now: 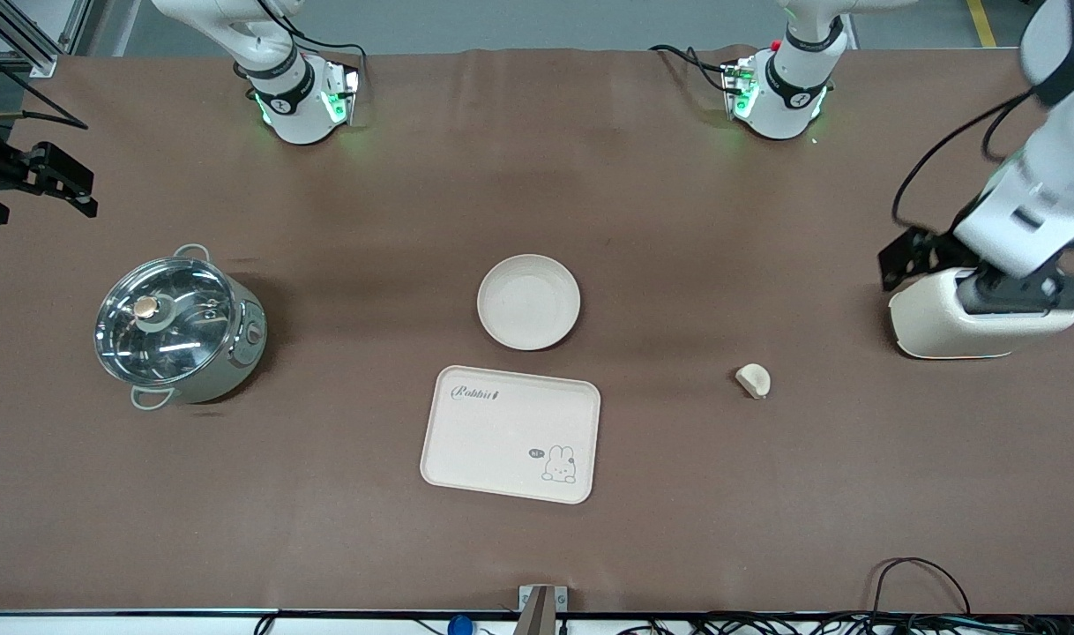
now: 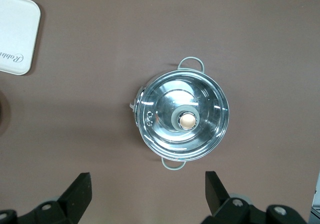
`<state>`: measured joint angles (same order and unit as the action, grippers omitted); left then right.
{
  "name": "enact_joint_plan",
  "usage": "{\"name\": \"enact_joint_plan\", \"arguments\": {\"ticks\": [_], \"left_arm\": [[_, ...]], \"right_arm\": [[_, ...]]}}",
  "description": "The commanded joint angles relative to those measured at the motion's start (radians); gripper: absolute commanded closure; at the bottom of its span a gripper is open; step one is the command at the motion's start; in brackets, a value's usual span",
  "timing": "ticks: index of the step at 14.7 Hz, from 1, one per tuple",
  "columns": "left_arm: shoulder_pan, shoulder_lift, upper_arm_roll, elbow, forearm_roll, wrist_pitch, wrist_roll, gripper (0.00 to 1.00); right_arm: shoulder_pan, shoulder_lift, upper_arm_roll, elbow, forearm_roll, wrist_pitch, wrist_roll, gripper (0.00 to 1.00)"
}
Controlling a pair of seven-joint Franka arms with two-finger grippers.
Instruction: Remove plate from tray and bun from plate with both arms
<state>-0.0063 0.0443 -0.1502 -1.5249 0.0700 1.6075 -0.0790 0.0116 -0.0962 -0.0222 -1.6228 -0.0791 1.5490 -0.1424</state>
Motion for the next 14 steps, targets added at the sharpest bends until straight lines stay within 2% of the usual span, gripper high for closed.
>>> {"name": "enact_joint_plan", "arguments": {"ticks": [1, 3, 6, 12, 14], "left_arm": [[-0.032, -0.072, 0.05, -0.034, -0.009, -0.052, 0.048, 0.0], [-0.087, -0.095, 0.102, -0.05, -0.009, -0.055, 0.05, 0.0], [-0.159, -0.126, 0.167, -0.087, -0.004, -0.052, 0.041, 0.0], [-0.15, -0.093, 0.162, -0.061, -0.019, -0.046, 0.051, 0.0], [-0.144, -0.08, 0.165, -0.025, -0.05, -0.046, 0.041, 0.0]], "right_arm": [[-0.005, -0.003, 0.001, -0.002, 0.002, -0.01, 0.014, 0.0], [-0.03, -0.003, -0.004, -0.008, 0.054, -0.015, 0.015, 0.0], [-0.044, -0.003, -0.004, -0.008, 0.064, -0.017, 0.062, 0.0], [-0.045, -0.002, -0.002, -0.006, 0.065, -0.029, 0.092, 0.0], [-0.045, -0.002, -0.002, -0.008, 0.065, -0.032, 0.09, 0.0]]}}
